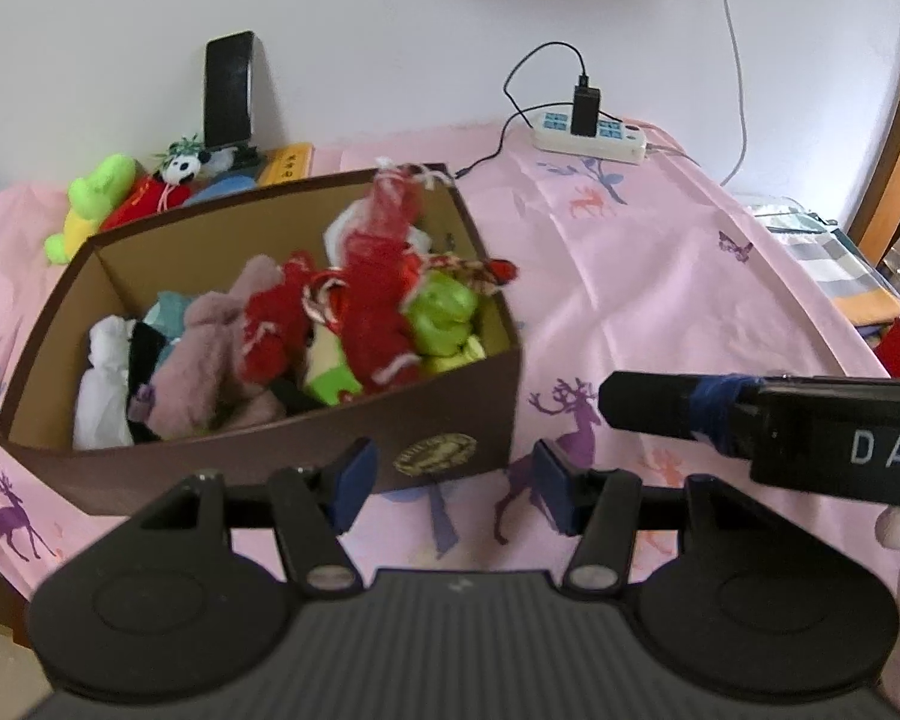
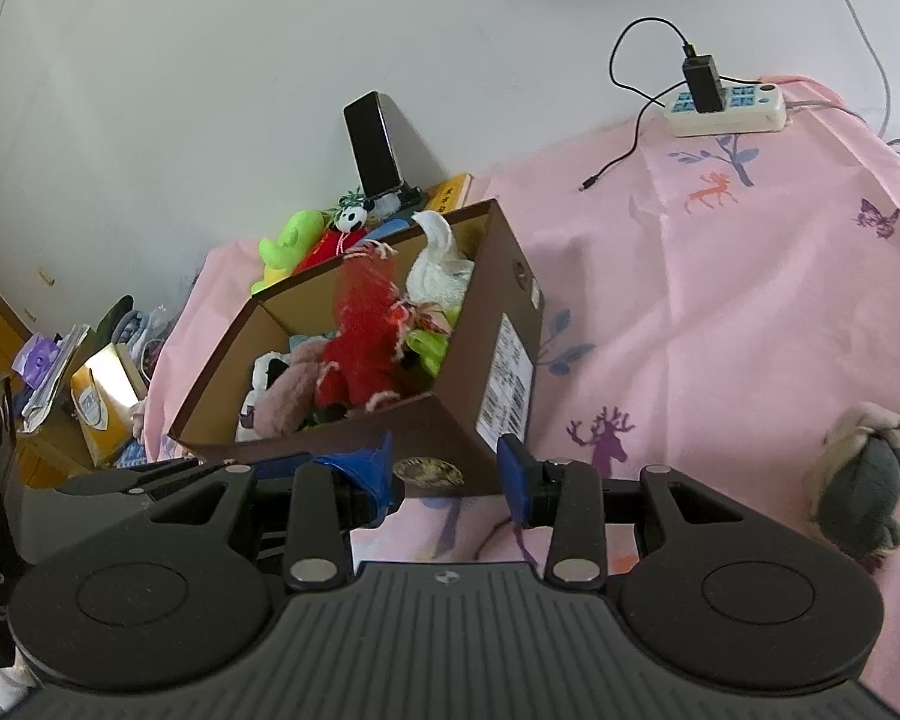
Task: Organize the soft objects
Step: 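Move the right gripper to the grey knit item on the sheet, then close the right gripper on the grey knit item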
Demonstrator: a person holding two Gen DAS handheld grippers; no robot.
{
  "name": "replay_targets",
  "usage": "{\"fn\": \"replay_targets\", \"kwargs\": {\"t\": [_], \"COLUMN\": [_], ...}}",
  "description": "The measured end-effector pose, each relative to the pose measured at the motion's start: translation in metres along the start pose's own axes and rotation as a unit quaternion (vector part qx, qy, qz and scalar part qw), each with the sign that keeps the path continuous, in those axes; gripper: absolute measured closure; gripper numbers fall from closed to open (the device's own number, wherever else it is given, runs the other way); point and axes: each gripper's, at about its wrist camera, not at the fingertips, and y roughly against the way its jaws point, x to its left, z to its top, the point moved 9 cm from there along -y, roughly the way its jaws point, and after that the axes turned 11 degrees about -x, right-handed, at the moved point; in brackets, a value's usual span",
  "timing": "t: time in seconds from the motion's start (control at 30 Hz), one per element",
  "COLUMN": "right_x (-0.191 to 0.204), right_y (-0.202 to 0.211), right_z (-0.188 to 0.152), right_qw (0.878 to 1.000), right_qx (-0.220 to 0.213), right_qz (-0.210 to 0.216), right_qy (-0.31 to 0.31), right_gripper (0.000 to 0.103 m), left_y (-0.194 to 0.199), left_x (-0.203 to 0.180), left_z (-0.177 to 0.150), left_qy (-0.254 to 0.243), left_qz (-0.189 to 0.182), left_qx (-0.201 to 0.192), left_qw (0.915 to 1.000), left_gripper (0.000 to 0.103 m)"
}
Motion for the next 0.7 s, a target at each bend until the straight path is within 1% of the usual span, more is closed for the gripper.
{"fn": "replay_targets", "kwargs": {"t": [0.2,0.7], "right_x": [-0.021,-0.085], "right_y": [0.016,0.053], "right_z": [-0.002,0.002], "right_qw": [1.000,0.996], "right_qx": [-0.006,-0.031], "right_qz": [-0.014,-0.068], "right_qy": [-0.008,-0.050], "right_gripper": [0.081,0.081], "left_y": [-0.004,-0.025], "left_x": [-0.027,-0.107], "left_z": [-0.004,-0.007], "left_qy": [-0.010,-0.058], "left_qz": [-0.010,-0.066], "left_qx": [0.007,0.028], "left_qw": [0.9999,0.9958], "left_gripper": [0.045,0.044]}}
